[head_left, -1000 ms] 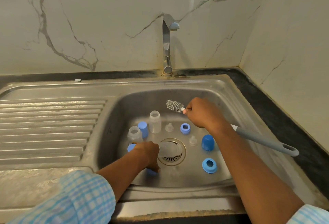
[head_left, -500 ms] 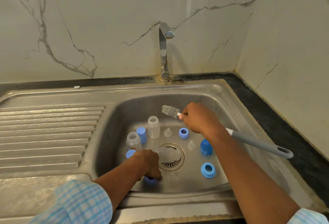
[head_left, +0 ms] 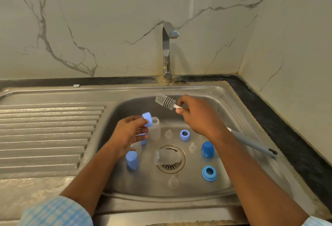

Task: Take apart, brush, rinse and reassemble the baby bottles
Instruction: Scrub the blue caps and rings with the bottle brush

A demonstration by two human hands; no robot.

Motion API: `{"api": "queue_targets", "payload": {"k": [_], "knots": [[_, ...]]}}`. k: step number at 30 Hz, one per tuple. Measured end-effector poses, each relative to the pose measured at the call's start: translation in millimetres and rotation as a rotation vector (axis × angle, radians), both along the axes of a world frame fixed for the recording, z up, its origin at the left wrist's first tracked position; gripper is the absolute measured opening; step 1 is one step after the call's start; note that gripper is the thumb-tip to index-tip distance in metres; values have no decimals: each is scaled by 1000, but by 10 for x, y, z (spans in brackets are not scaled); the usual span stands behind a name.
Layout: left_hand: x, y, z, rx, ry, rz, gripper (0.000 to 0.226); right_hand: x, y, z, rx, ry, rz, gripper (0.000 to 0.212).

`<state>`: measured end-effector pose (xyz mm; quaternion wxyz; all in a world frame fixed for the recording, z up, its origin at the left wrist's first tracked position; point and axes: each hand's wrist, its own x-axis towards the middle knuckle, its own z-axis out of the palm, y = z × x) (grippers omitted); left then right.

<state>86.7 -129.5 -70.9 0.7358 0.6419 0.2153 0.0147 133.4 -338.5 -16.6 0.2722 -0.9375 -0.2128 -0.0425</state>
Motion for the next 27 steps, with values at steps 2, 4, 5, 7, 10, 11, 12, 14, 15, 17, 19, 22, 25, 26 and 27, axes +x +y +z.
{"api": "queue_targets", "payload": {"k": [2, 4, 5, 7, 10, 11, 12, 14, 15, 17, 19, 22, 25, 26, 27], "knots": [[54, 30, 51, -167, -26, 50, 11, 6, 16, -9, -19, -12, 0, 12], [105, 15, 82, -215, -49, 41, 21, 18, 40, -22, -30, -16, -10, 11], [120, -6, 91, -231, -53, 24, 25, 24, 49, -21, -37, -17, -16, 11], [124, -33, 101, -284, -56, 2, 27, 25, 73, -10, -43, -27, -24, 11], [119, -60, 122, -309, -46, -31, 26, -1, 101, 10, -51, -60, -29, 11], [112, -64, 136, -307, -42, -46, 27, -11, 114, 16, -59, -77, -32, 11], [109, -67, 142, -310, -43, -60, 28, -18, 121, 21, -70, -94, -38, 10], [105, -62, 141, -328, -57, -79, 31, -29, 131, 28, -96, -132, -52, 9], [101, -61, 143, -340, -67, -84, 32, -33, 135, 28, -112, -154, -54, 9], [99, -67, 146, -343, -87, -93, 37, -47, 159, 18, -152, -210, -42, 9], [103, -74, 136, -319, -102, -85, 41, -69, 196, 8, -175, -255, -35, 9], [114, -61, 115, -269, -124, -56, 37, -81, 228, -13, -182, -310, -43, 9], [131, -33, 95, -281, -146, -48, 33, -82, 240, -15, -173, -317, -70, 10], [134, -28, 100, -283, -160, -53, 32, -80, 246, -13, -172, -302, -80, 10], [142, -17, 99, -279, -181, -60, 31, -83, 255, -5, -169, -274, -87, 10]]}}
